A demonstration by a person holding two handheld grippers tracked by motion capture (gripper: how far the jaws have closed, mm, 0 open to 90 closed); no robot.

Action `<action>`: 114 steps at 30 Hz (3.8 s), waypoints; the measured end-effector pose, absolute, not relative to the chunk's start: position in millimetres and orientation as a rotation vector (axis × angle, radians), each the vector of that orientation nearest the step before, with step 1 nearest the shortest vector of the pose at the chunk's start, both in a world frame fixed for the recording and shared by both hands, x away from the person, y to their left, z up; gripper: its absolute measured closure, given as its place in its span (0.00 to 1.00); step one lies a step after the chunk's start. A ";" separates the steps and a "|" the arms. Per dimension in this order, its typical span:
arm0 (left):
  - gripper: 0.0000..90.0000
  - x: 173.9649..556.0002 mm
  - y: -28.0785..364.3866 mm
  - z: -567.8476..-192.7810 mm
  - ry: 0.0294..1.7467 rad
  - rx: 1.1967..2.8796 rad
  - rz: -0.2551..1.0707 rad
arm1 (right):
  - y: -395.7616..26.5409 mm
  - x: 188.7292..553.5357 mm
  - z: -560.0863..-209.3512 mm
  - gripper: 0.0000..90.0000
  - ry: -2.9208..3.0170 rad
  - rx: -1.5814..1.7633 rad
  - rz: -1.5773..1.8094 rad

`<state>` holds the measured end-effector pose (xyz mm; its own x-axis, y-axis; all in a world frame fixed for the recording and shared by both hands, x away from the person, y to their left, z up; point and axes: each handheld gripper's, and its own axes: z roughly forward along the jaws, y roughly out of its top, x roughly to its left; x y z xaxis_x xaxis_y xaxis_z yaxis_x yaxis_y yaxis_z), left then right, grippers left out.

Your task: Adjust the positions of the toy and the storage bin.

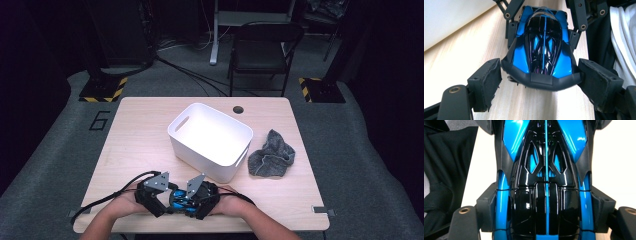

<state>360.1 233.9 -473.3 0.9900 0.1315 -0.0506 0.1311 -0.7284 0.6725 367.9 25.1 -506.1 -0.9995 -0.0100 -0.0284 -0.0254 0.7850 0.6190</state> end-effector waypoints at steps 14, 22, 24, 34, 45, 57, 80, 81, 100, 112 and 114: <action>0.24 361.8 250.8 -457.2 0.224 2.330 0.048 | 15.8 361.1 -500.4 0.29 2.941 0.045 0.944; 0.28 366.7 260.4 -457.5 0.272 2.316 0.059 | 12.5 360.9 -490.2 0.29 2.931 0.100 0.974; 0.29 368.8 263.5 -459.6 0.291 2.321 0.059 | 10.6 359.5 -487.6 0.29 2.934 0.130 0.968; 0.32 374.1 271.6 -467.7 0.354 2.309 0.083 | -2.4 364.8 -459.7 0.29 2.895 0.223 0.979; 0.33 375.3 267.2 -477.0 0.354 2.366 0.090 | -4.4 360.0 -422.3 0.29 2.877 0.232 0.989; 0.39 386.9 276.5 -459.1 0.442 2.263 0.119 | -7.1 360.6 -406.9 0.29 2.865 0.244 1.000; 0.54 456.1 238.4 -368.2 0.295 2.269 0.229 | -23.0 356.6 -427.4 0.29 2.866 0.288 1.028; 0.55 458.0 235.3 -367.0 0.282 2.272 0.233 | -23.5 356.2 -427.5 0.29 2.863 0.282 1.030; 0.78 474.0 199.4 -385.5 0.147 2.265 0.115 | -34.1 353.2 -424.1 0.29 2.869 0.301 1.049; 0.73 477.7 172.5 -389.3 -0.003 2.383 0.063 | -45.1 351.4 -418.5 0.29 2.877 0.322 1.044; 0.78 477.2 168.5 -388.8 -0.049 2.394 0.047 | -48.5 351.4 -416.9 0.29 2.873 0.326 1.044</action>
